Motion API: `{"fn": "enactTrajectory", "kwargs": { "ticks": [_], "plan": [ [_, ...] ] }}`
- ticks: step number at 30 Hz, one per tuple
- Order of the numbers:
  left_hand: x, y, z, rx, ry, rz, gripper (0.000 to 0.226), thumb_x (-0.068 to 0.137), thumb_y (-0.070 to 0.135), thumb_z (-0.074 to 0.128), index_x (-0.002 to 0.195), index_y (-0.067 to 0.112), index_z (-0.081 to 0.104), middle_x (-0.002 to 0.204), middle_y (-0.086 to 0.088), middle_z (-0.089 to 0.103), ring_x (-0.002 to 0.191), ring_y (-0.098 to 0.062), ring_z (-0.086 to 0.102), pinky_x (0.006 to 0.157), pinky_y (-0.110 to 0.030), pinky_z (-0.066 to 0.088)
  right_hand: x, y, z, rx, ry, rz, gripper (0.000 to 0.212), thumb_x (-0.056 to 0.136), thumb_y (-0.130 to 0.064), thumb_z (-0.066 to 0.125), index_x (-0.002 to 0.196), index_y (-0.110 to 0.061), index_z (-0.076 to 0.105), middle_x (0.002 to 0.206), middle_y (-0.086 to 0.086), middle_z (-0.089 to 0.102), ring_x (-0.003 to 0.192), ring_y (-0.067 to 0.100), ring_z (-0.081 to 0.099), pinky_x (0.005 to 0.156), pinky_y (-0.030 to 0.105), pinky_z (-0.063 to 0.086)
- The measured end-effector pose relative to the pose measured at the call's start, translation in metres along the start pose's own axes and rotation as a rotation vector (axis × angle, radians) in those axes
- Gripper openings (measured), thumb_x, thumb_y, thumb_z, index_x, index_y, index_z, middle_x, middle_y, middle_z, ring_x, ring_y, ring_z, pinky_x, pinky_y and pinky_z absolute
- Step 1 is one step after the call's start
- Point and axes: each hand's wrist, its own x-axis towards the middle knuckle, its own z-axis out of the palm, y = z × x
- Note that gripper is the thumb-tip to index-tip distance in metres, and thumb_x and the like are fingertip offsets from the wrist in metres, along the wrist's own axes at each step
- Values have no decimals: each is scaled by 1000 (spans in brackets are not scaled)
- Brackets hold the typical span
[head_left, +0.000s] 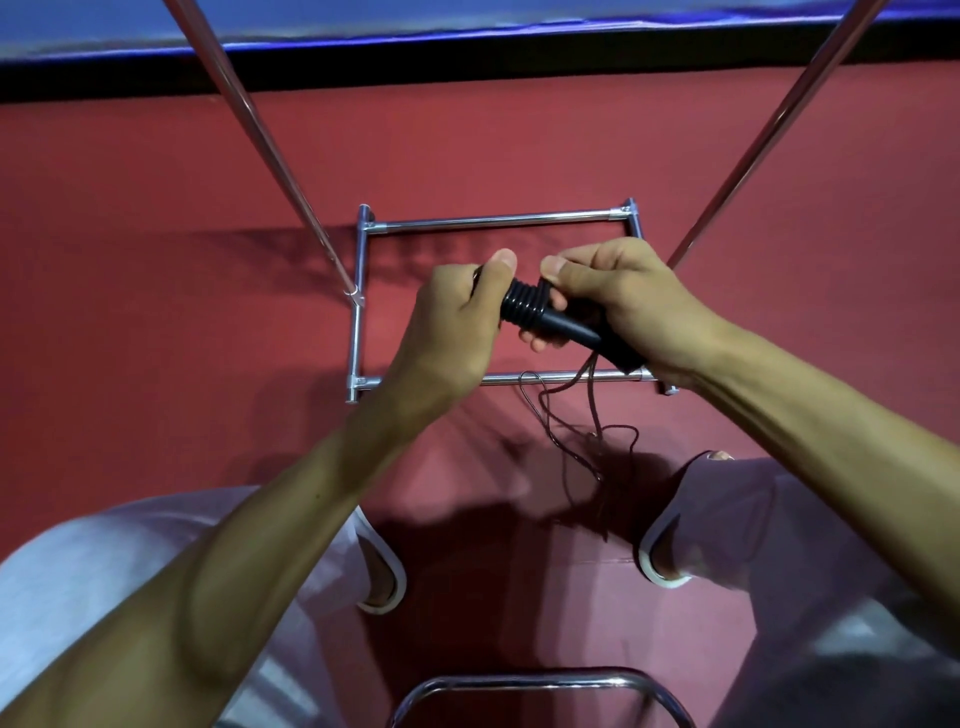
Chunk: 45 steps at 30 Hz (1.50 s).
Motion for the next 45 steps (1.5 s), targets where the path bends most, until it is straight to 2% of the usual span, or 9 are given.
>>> {"fn": "enactTrajectory", "kwargs": {
  "ticks": [11,16,23,28,33,37,39,42,45],
  "plan": [
    [-2,19,-16,-391,-203,-233,45,108,20,38,64,20,29,47,6,16,40,-7,12,41,-13,13,8,-17,-29,-130,-114,229,40,82,-43,76,69,-7,64,63,13,52,49,19,47,45,25,34],
    [0,26,-23,-615,-306,-382,46,106,23,36,61,25,24,47,10,13,41,-6,10,38,-13,10,7,-8,-30,256,-321,367,43,98,-25,45,56,-22,53,52,-4,29,47,6,19,41,19,9],
    [7,11,-27,-1043,-224,-787,40,103,21,32,63,25,23,42,9,18,32,-5,17,28,-19,12,15,33,5,732,-405,483,40,102,-39,49,68,-19,44,55,-7,36,45,5,19,37,16,17],
    [15,-9,-35,-1262,-84,-1000,42,102,10,25,61,20,27,40,5,20,28,-10,21,28,-20,11,14,37,29,180,62,354,32,105,-28,53,77,-12,52,55,0,40,41,8,27,35,18,18],
    [19,-4,-43,-1323,0,-905,25,71,-4,27,65,20,27,43,5,20,29,-9,21,31,-19,10,3,51,7,-752,390,-274,16,87,-21,76,80,-18,62,68,-5,63,59,17,57,61,37,50],
    [25,-3,-47,-1346,-15,-932,36,102,10,24,69,19,32,42,5,21,28,-8,21,28,-19,11,0,40,-10,-1212,403,-544,25,99,-34,58,90,-13,70,73,1,64,63,31,62,54,41,49],
    [28,0,-50,-1357,-14,-935,37,107,16,22,72,21,33,42,5,20,28,-9,21,28,-19,11,1,31,-12,-1000,292,-387,31,101,-35,58,87,-11,73,63,2,65,52,27,61,51,34,48],
    [28,2,-51,-1364,-16,-946,37,106,16,22,71,21,33,43,5,19,28,-9,20,28,-19,10,3,8,-15,44,84,220,26,97,-25,62,91,0,71,49,0,52,33,11,40,37,20,34],
    [25,3,-49,-1365,-24,-959,38,105,13,22,70,21,33,43,5,20,29,-9,21,28,-20,11,4,1,-23,179,3,371,30,93,-26,60,99,1,69,47,-2,39,31,5,27,35,17,23]
  ]
}}
